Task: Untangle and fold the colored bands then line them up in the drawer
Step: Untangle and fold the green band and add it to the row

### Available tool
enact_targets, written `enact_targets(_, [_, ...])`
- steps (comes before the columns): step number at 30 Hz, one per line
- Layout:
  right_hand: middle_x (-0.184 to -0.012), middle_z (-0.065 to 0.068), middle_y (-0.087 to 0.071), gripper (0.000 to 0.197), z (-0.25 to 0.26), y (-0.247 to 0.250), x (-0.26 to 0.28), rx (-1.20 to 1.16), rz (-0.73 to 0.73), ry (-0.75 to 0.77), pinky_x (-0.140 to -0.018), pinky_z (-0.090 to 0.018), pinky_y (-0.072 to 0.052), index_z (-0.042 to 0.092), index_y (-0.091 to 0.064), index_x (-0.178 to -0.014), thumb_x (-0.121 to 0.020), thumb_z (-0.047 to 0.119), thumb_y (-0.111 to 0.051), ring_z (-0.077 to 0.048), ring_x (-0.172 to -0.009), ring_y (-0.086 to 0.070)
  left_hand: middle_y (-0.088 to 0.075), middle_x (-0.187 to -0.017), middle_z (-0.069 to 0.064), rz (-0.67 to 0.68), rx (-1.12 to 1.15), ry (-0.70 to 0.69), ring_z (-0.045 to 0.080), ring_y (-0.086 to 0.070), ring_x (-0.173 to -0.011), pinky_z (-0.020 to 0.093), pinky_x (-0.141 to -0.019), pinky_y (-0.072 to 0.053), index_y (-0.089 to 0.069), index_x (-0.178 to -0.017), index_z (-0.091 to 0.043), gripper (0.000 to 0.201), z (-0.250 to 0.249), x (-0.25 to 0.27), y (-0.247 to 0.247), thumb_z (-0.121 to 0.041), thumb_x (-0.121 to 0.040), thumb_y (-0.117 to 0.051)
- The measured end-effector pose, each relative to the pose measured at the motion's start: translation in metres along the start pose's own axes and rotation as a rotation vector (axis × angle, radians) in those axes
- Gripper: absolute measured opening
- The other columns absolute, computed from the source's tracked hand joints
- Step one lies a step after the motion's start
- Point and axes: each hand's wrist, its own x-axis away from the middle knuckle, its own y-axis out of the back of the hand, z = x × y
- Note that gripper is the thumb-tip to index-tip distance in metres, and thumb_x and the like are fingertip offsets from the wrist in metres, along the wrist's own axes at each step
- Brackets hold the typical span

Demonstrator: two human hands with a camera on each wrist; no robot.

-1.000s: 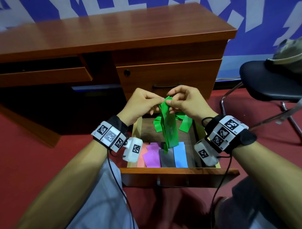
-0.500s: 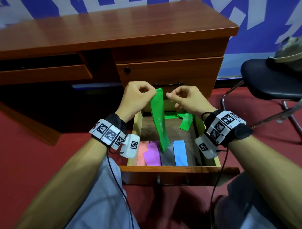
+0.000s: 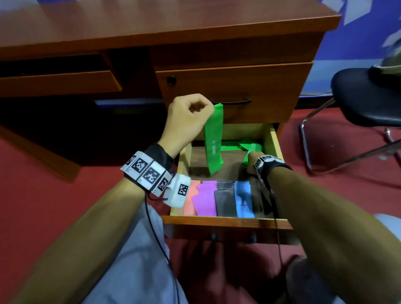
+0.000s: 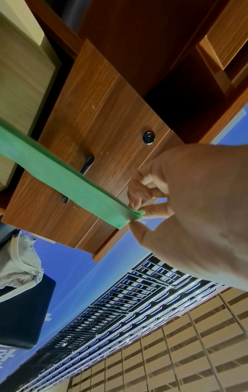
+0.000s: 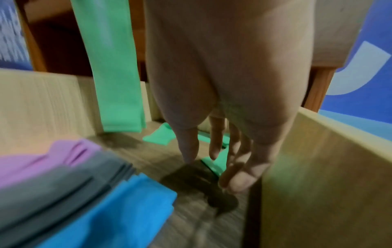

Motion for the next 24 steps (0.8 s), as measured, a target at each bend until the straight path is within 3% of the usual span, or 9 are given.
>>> enact_targets(3, [-0.093,-0.013,-0.063,0.030,-0.005,-0.001,-0.043,0.089,-0.026,0.029,-0.084,-0.043,-0.059,0.010,-0.063,-0.105,-0.077,0.018,-0.067,-0.037,-0.095,-0.069,-0.070,-0.075,0.013,0.016,0.002,-0.003,0.013,-0.059,-0.068,0.044,-0.064,-0.051,-0.074,-0.072,-0.016,0.015,0.000,-0.002,0.001,-0.020,-0.082,-0.064])
enact_targets(5, [-0.107,-0.017,-0.067,0.042,-0.029,-0.026,-0.129,0.092,-0.091,0.071,-0.088,-0.045,-0.058,0.010,-0.063,-0.119,-0.079,0.024,-0.065,-0.038,-0.100,-0.069,-0.070,-0.075,0.015,0.021,0.006,-0.004,0.017,-0.060,-0.068,0.045,-0.063,-0.052,-0.074,-0.072,-0.015,0.015,0.003,-0.004,0.001,-0.019,-0.082,-0.065])
enact_targets(7, [-0.111,-0.017,-0.068,0.045,-0.033,-0.033,-0.163,0.113,-0.092,0.091,-0.089,-0.046,-0.057,0.011,-0.064,-0.119,-0.077,0.026,-0.063,-0.037,-0.101,-0.069,-0.071,-0.075,0.015,0.029,-0.001,-0.005,0.026,-0.062,-0.067,0.046,-0.063,-0.053,-0.075,-0.073,-0.015,0.014,0.005,-0.004,0.001,-0.019,-0.083,-0.065])
enact_targets(9, [-0.112,-0.017,-0.068,0.041,-0.019,-0.019,-0.125,0.136,-0.082,0.089,-0.090,-0.047,-0.057,0.009,-0.066,-0.118,-0.078,0.019,-0.062,-0.036,-0.102,-0.069,-0.072,-0.074,0.012,0.044,-0.005,-0.001,0.032,-0.066,-0.070,0.046,-0.062,-0.054,-0.076,-0.073,-0.016,0.014,0.005,-0.005,0.000,-0.018,-0.082,-0.066])
enact_targets(13, [-0.122,-0.019,-0.063,0.036,0.017,0.011,-0.023,0.182,-0.130,0.076,-0.094,-0.041,-0.053,0.005,-0.062,-0.122,-0.086,0.007,-0.056,-0.038,-0.113,-0.063,-0.074,-0.073,0.006,0.065,-0.019,0.004,0.029,-0.070,-0.075,0.041,-0.063,-0.055,-0.078,-0.074,-0.016,0.014,0.004,-0.004,0.000,-0.016,-0.082,-0.067])
enact_targets(18, [-0.125,-0.014,-0.064,0.040,0.024,0.007,-0.002,0.271,-0.172,0.070,-0.094,-0.039,-0.053,0.008,-0.062,-0.127,-0.087,0.006,-0.058,-0.034,-0.116,-0.063,-0.074,-0.074,0.006,0.058,-0.014,0.003,0.020,-0.067,-0.069,0.038,-0.063,-0.054,-0.079,-0.074,-0.016,0.014,0.004,-0.003,0.003,-0.015,-0.082,-0.067])
enact_targets(24, [-0.130,-0.007,-0.063,0.038,0.027,0.007,-0.002,0.345,-0.213,0.036,-0.089,-0.036,-0.052,0.014,-0.060,-0.129,-0.092,0.010,-0.058,-0.028,-0.120,-0.062,-0.075,-0.075,0.006,0.045,0.002,0.023,0.021,-0.071,-0.073,0.036,-0.063,-0.056,-0.079,-0.074,-0.016,0.015,0.006,-0.003,0.007,-0.013,-0.082,-0.067])
